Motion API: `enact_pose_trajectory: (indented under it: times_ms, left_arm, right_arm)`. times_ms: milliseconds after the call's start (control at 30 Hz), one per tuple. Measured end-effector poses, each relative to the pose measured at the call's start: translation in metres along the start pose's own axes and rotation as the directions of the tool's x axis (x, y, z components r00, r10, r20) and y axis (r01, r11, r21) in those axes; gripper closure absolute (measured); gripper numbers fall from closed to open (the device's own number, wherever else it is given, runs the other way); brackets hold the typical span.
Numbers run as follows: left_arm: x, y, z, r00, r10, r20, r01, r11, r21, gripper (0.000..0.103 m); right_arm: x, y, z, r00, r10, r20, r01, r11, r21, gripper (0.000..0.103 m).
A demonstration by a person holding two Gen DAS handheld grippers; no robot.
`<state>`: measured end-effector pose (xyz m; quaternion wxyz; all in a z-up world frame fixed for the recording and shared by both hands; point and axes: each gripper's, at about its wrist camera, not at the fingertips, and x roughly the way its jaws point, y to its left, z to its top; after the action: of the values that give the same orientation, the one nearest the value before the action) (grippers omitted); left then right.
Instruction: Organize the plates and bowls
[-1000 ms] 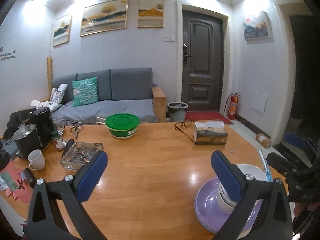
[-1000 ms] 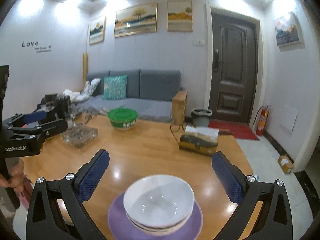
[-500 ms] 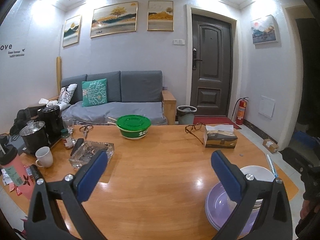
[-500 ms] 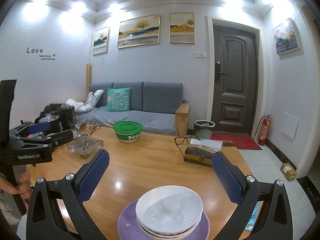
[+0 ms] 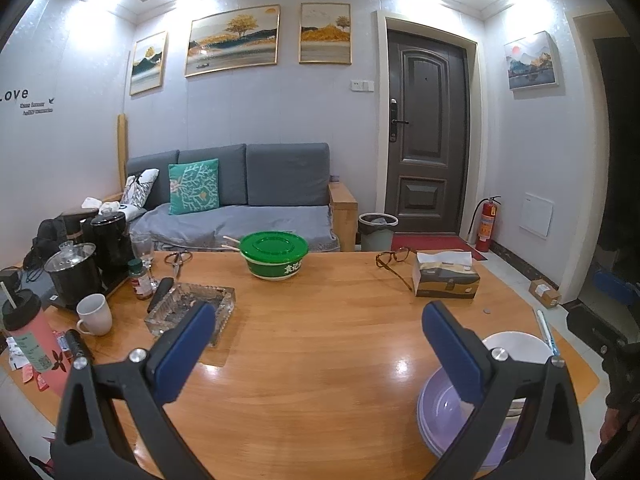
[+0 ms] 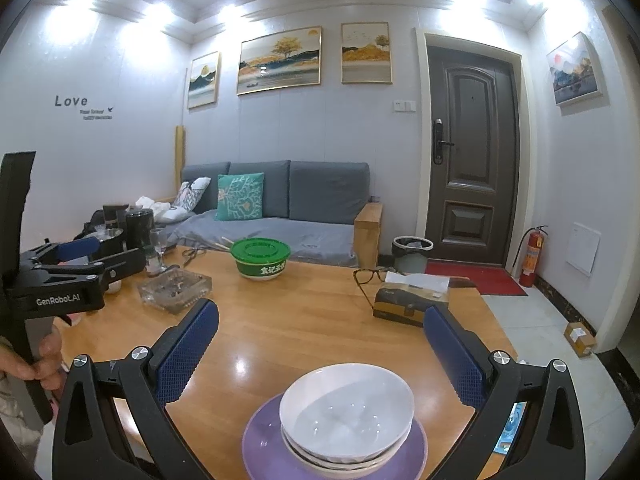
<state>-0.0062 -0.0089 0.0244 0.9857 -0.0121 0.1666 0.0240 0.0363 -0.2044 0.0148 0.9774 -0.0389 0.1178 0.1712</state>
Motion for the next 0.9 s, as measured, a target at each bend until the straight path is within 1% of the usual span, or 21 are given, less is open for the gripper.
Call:
enact_pose_trajectory:
  times_ms: [400,900]
  left_arm:
    - [-0.0014,0.0011,0.0009,1.000,-0.002,0.003,0.002,1.000,0.002,0.000]
    - [-0.0027,0.0019,0.0009,1.000,0.003,0.002,-0.003,1.000,0.005,0.000]
  right_arm:
    - [-0.0034,-0.0030,-0.0033,1.000,-0.002,0.016,0.002,1.000,0.015,0.001]
    - [-0.0047,-0.0062,-0.0034,1.000,-0.004,0.013,0.004,1.000,0.021,0.001]
